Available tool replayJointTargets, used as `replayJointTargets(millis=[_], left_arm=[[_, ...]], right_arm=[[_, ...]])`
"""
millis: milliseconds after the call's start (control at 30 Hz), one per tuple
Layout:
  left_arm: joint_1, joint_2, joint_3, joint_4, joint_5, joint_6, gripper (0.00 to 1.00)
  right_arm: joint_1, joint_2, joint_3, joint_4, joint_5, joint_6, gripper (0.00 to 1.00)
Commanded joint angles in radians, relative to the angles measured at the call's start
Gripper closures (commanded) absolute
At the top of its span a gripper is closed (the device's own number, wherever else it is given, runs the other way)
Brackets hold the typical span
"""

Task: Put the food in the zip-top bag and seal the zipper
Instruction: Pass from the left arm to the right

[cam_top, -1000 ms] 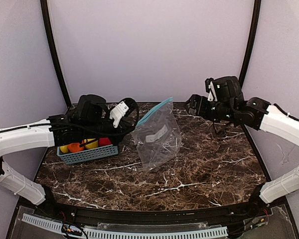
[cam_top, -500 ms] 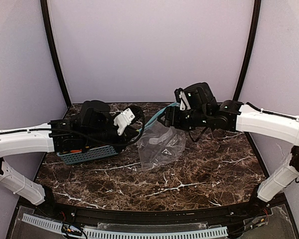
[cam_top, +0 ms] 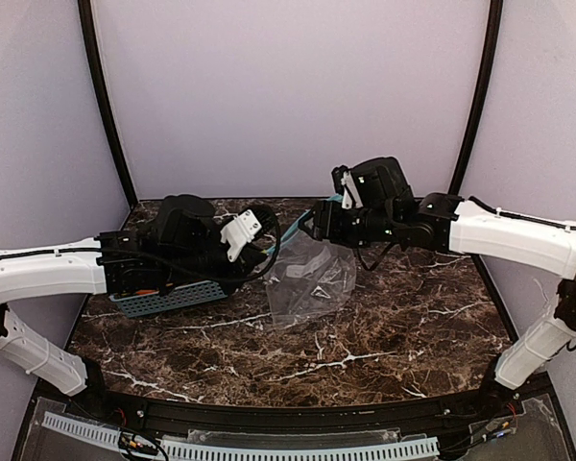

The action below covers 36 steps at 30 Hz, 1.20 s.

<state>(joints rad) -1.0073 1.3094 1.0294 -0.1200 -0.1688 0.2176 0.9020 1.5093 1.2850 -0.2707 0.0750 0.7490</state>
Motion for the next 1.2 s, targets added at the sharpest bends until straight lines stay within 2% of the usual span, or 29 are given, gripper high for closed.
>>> replayJointTargets(millis=[0, 467, 667, 800, 833, 933, 1033, 1133, 1167], left_arm=[[-0.006, 0.001, -0.011, -0.004, 0.001, 0.016, 0.99], [-0.022, 0.015, -0.009, -0.013, 0.002, 0.037, 0.99], [-0.029, 0.021, -0.005, -0.017, -0.009, 0.039, 0.99], [-0.031, 0.029, 0.0, -0.023, -0.02, 0.035, 0.99], [-0.03, 0.03, 0.001, -0.025, -0.02, 0.033, 0.99], [-0.03, 0.032, 0.002, -0.025, -0.014, 0.024, 0.99], [-0.031, 0.033, 0.002, -0.024, -0.006, 0.021, 0.99], [-0.03, 0.031, 0.001, -0.021, 0.003, 0.012, 0.99], [-0.03, 0.029, 0.001, -0.019, 0.013, 0.007, 0.99]], right_arm=[[0.008, 0.035, 0.034, 0.035, 0.035, -0.016, 0.39], [0.008, 0.099, 0.068, 0.056, 0.049, -0.036, 0.45], [0.008, 0.126, 0.078, 0.044, 0.043, -0.03, 0.55], [0.008, 0.122, 0.072, 0.044, 0.044, -0.027, 0.57], [0.008, 0.12, 0.072, 0.045, 0.045, -0.027, 0.59], [0.008, 0.118, 0.067, 0.045, 0.048, -0.028, 0.75], [0.007, 0.118, 0.061, 0.046, 0.046, -0.028, 0.83], [0.006, 0.112, 0.05, 0.056, 0.04, -0.025, 0.98], [0.006, 0.108, 0.045, 0.066, 0.037, -0.028, 1.0]])
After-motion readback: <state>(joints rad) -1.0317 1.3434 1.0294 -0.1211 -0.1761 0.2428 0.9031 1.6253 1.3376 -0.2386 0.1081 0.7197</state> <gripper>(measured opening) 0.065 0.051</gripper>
